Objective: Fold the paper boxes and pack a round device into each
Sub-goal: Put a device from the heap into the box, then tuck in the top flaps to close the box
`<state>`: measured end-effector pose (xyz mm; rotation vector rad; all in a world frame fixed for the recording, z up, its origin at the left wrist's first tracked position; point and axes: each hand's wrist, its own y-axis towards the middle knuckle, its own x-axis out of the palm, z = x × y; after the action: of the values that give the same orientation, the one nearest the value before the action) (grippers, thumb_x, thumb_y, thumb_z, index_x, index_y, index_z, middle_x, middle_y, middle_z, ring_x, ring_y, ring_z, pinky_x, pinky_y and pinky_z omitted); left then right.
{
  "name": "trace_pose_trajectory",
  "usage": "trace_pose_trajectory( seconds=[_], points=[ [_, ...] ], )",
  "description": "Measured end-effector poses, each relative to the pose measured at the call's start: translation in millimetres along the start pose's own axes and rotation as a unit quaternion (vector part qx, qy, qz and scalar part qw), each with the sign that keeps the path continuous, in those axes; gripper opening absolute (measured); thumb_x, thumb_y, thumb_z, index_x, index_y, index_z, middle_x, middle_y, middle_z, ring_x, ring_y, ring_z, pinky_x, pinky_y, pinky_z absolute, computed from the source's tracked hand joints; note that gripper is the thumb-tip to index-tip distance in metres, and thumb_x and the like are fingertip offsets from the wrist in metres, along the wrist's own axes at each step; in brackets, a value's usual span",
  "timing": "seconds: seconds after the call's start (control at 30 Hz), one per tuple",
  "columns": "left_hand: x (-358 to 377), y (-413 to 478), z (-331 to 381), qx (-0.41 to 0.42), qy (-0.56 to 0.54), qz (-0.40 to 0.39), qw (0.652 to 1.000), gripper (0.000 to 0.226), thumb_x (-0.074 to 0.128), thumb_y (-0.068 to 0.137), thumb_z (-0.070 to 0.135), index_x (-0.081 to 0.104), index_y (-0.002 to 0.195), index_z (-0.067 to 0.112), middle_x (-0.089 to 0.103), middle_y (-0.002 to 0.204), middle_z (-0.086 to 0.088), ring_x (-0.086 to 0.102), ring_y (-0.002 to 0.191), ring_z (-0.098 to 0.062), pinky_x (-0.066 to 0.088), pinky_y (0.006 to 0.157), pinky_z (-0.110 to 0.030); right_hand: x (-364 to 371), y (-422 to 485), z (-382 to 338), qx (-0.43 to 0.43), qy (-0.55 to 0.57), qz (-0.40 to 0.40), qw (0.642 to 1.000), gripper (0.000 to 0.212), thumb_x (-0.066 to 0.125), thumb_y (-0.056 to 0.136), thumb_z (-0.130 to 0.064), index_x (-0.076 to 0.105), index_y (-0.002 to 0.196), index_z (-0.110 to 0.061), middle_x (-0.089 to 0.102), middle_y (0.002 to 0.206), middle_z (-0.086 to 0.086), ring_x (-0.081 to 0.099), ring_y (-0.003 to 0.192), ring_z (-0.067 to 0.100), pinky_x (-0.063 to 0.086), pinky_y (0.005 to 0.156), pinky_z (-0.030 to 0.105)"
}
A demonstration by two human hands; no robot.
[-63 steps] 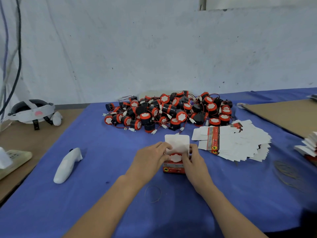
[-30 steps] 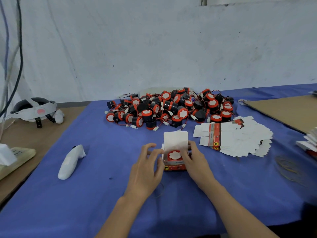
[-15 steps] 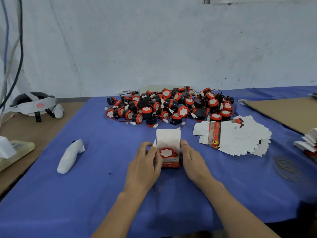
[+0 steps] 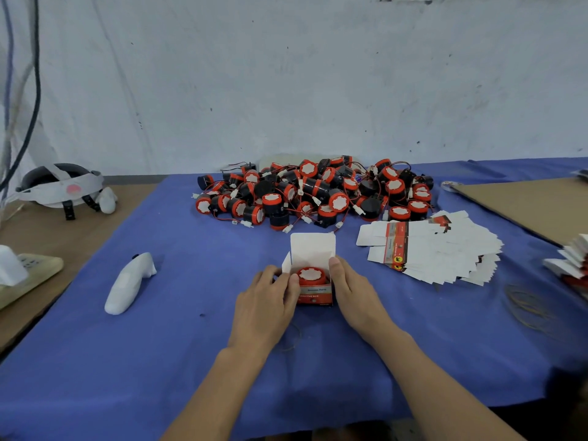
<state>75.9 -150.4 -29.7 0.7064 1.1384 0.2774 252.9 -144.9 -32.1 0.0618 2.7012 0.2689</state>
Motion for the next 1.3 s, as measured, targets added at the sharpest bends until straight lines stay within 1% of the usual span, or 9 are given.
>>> trace_pose_trajectory(
  seconds=[0.2, 0.47, 0.63, 0.77, 0.9, 1.0, 1.13, 1.2, 1.3],
  points=[
    [-4, -2, -3, -0.07, -0.134, -0.039, 0.988, 0.036, 0.032, 0.1, 0.039, 0.038, 0.135, 0.032, 0.063, 0.102, 0.018, 0.062, 0.073, -0.009, 0.044, 0.057, -0.027, -1, 2, 3, 0.01, 0.013, 0.01, 1.0, 0.024, 0.028, 0.102, -0.063, 0.051, 0.109, -0.064, 0.067, 0.115, -0.021, 0.062, 0.111, 0.005, 0.053, 0.099, 0.041],
    [7, -3, -13, 0.002, -0.181, -0.073, 0.981, 0.027, 0.039, 0.102, 0.039, 0.059, 0.12, 0.033, 0.052, 0.116, 0.021, 0.059, 0.093, -0.003, 0.048, 0.064, -0.018, -2, 3, 4, 0.001, 0.037, -0.01, 0.999, 0.032, 0.046, 0.098, -0.052, 0.042, 0.13, -0.052, 0.066, 0.114, -0.02, 0.065, 0.105, 0.005, 0.058, 0.089, 0.038],
    [15, -1, -18, -0.003, -0.19, -0.11, 0.976, 0.032, 0.036, 0.1, 0.044, 0.061, 0.116, 0.031, 0.04, 0.142, 0.022, 0.056, 0.112, -0.004, 0.048, 0.071, -0.021, -4, 0, 1, -0.02, 0.089, -0.025, 0.996, 0.038, 0.052, 0.101, -0.025, 0.043, 0.121, -0.056, 0.063, 0.108, -0.03, 0.064, 0.099, -0.003, 0.054, 0.071, 0.016],
    [17, 2, -18, -0.005, -0.215, -0.124, 0.969, 0.028, 0.036, 0.102, 0.047, 0.056, 0.115, 0.032, 0.023, 0.156, 0.029, 0.035, 0.131, 0.009, 0.05, 0.085, -0.024, -5, 3, 3, -0.017, 0.113, -0.014, 0.993, 0.016, 0.051, 0.102, -0.019, 0.054, 0.106, -0.034, 0.068, 0.103, -0.015, 0.067, 0.094, 0.004, 0.056, 0.072, 0.022],
    [14, 1, -16, 0.001, -0.232, -0.124, 0.965, 0.033, 0.035, 0.102, 0.049, 0.052, 0.123, 0.029, 0.037, 0.143, 0.032, 0.044, 0.127, 0.002, 0.054, 0.089, -0.034, -4, 3, 5, -0.03, 0.061, 0.002, 0.998, 0.019, 0.048, 0.104, -0.019, 0.056, 0.093, -0.033, 0.067, 0.1, -0.009, 0.064, 0.089, 0.005, 0.052, 0.069, 0.02],
    [9, -1, -16, -0.002, -0.248, -0.121, 0.961, 0.034, 0.034, 0.097, 0.06, 0.048, 0.118, 0.037, 0.046, 0.125, 0.034, 0.05, 0.117, 0.0, 0.053, 0.088, -0.037, -4, 0, 5, -0.035, 0.032, -0.012, 0.999, 0.028, 0.046, 0.106, -0.02, 0.058, 0.095, -0.043, 0.066, 0.104, -0.024, 0.063, 0.097, 0.002, 0.053, 0.072, 0.016],
    [6, -1, -14, -0.048, -0.269, -0.116, 0.955, 0.015, 0.047, 0.097, 0.048, 0.033, 0.095, 0.05, 0.054, 0.118, 0.032, 0.06, 0.103, -0.002, 0.056, 0.078, -0.037, -12, -5, 5, -0.059, -0.025, -0.067, 0.996, 0.04, 0.044, 0.107, -0.027, 0.054, 0.109, -0.065, 0.03, 0.154, -0.029, 0.039, 0.127, -0.014, 0.046, 0.08, 0.004],
    [4, -2, -13, -0.033, -0.257, -0.114, 0.959, 0.016, 0.046, 0.094, 0.046, 0.035, 0.103, 0.052, 0.053, 0.116, 0.032, 0.058, 0.102, 0.0, 0.056, 0.076, -0.033, -18, -6, 10, -0.075, -0.074, -0.092, 0.99, 0.033, 0.043, 0.107, -0.033, 0.051, 0.127, -0.059, 0.007, 0.16, -0.033, 0.028, 0.135, -0.009, 0.045, 0.092, 0.011],
    [2, -3, -12, 0.033, -0.22, -0.107, 0.969, 0.03, 0.039, 0.088, 0.043, 0.049, 0.116, 0.043, 0.046, 0.124, 0.03, 0.051, 0.108, 0.0, 0.054, 0.072, -0.027, -23, -9, 13, -0.1, -0.136, -0.112, 0.979, 0.044, 0.045, 0.102, -0.051, 0.039, 0.145, -0.051, 0.0, 0.157, -0.042, 0.022, 0.143, -0.004, 0.039, 0.11, 0.027]
  ],
)
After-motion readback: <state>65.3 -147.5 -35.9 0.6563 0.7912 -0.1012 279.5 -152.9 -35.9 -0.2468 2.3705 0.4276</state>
